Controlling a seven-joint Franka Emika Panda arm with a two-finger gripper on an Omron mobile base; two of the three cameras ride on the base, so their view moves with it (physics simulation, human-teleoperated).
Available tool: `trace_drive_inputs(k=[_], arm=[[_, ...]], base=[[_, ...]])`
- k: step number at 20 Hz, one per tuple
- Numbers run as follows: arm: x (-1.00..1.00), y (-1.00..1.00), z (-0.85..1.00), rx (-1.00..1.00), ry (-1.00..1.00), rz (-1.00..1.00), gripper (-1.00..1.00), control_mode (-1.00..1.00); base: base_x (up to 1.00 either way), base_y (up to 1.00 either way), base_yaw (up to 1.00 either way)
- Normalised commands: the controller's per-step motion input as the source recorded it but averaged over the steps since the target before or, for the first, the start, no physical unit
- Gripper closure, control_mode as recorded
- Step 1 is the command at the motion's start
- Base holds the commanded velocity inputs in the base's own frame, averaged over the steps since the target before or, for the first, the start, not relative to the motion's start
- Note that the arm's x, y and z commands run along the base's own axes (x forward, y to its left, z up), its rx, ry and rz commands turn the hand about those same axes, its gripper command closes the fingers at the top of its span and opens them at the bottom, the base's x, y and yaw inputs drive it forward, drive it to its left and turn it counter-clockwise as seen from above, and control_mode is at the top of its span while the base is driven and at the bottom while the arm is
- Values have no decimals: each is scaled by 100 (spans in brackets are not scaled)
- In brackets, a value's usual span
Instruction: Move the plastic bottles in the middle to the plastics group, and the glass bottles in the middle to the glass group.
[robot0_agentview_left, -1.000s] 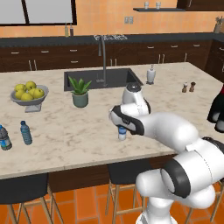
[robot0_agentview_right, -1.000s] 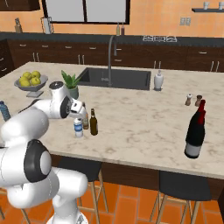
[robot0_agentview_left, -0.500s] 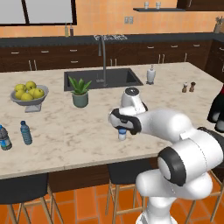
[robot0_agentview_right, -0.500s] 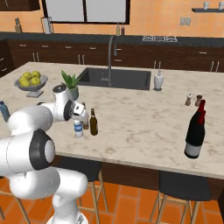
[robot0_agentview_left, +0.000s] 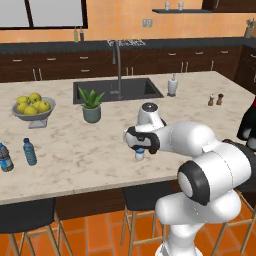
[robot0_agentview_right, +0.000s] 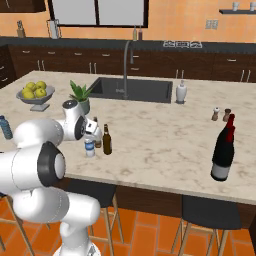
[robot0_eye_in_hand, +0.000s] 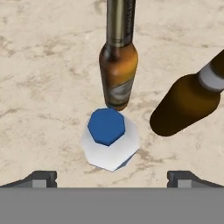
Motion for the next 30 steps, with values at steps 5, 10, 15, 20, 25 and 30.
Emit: trace_drive_inputs(k=[5,10,15,20,25,30], arm=[[12,0,-4,0,0,0,-100,-100],[11,0,-6,0,0,0,-100,-100],[7,0,-14,0,0,0,-100,-100],[4,0,-5,0,0,0,-100,-100],[0,0,0,0,0,0,100,-100],[0,0,0,0,0,0,100,-100]], base=[[0,0,0],[0,0,0],[0,0,0],[0,0,0],[0,0,0],[0,0,0]])
